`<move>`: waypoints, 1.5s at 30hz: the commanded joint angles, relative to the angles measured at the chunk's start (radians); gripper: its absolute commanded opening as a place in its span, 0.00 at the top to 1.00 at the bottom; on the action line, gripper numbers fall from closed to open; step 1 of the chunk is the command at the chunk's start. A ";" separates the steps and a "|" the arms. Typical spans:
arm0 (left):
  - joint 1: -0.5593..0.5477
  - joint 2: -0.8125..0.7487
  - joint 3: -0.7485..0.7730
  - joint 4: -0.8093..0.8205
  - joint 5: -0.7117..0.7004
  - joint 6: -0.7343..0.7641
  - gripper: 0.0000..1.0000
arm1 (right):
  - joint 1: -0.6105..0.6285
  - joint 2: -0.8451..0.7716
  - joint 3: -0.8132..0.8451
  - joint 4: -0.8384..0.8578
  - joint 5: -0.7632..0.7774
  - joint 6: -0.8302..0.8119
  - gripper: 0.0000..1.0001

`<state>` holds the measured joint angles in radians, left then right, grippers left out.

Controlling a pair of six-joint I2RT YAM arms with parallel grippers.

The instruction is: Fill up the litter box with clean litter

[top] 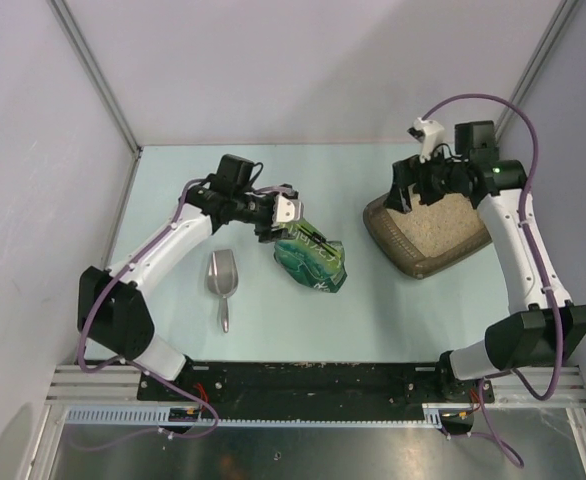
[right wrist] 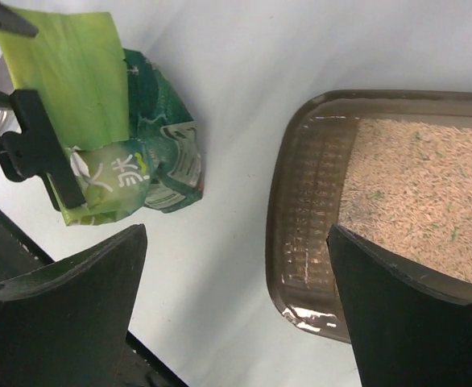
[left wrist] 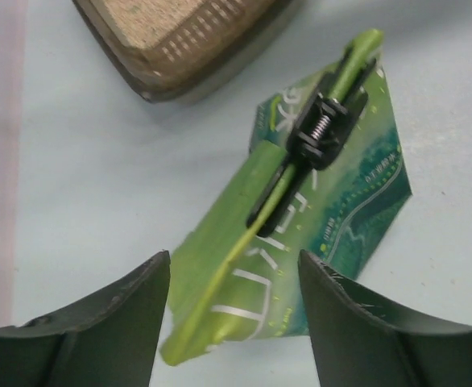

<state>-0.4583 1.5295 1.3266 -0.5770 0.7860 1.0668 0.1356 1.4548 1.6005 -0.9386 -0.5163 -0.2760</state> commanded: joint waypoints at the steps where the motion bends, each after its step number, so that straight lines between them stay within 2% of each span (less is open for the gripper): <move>1: -0.002 0.026 0.042 -0.145 0.003 0.131 0.36 | -0.062 -0.074 -0.005 0.026 -0.044 0.037 0.02; 2: -0.002 0.041 0.046 -0.156 -0.008 0.149 0.44 | -0.079 -0.074 -0.005 0.037 -0.054 0.044 0.02; 5: -0.002 0.078 0.074 -0.191 -0.022 0.165 0.59 | -0.094 -0.071 -0.007 0.041 -0.060 0.049 0.02; 7: -0.002 0.090 0.091 -0.207 -0.008 0.165 0.62 | -0.097 -0.068 -0.004 0.041 -0.059 0.044 0.02; 8: -0.005 0.098 0.103 -0.210 -0.002 0.168 0.74 | -0.096 -0.062 -0.004 0.040 -0.062 0.041 0.02; 11: -0.013 0.116 0.123 -0.213 -0.011 0.167 1.00 | -0.091 -0.047 0.009 0.038 -0.083 0.032 0.03; 13: -0.014 0.126 0.138 -0.215 -0.033 0.157 1.00 | -0.090 -0.028 0.030 0.037 -0.103 0.029 0.03; 19: 0.033 0.204 0.342 -0.215 -0.074 -0.143 1.00 | -0.059 0.044 0.098 0.023 -0.130 0.009 0.04; 23: 0.059 0.236 0.430 -0.213 -0.062 -0.264 1.00 | -0.005 0.087 0.153 0.008 -0.082 -0.046 0.07; 30: 0.041 0.230 0.390 -0.204 0.002 -0.366 1.00 | 0.051 0.139 0.216 -0.011 -0.083 -0.121 0.09; 37: -0.059 0.250 0.390 -0.158 -0.005 -0.403 1.00 | 0.082 0.139 0.217 -0.123 -0.232 -0.357 0.13; 41: -0.056 0.247 0.407 -0.144 -0.074 -0.426 1.00 | 0.113 0.115 0.182 -0.112 -0.248 -0.576 0.13; 42: -0.053 0.232 0.401 -0.146 -0.085 -0.430 0.97 | 0.146 0.121 0.179 -0.098 -0.234 -0.600 0.13; 43: -0.046 0.222 0.384 -0.146 -0.114 -0.435 0.88 | 0.162 0.125 0.179 -0.091 -0.199 -0.620 0.15; 45: -0.034 0.199 0.359 -0.146 -0.134 -0.442 0.77 | 0.194 0.151 0.177 -0.069 -0.166 -0.660 0.18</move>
<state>-0.4934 1.8038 1.6833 -0.7834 0.6617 0.6781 0.2634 1.6005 1.7714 -1.0378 -0.7071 -0.7635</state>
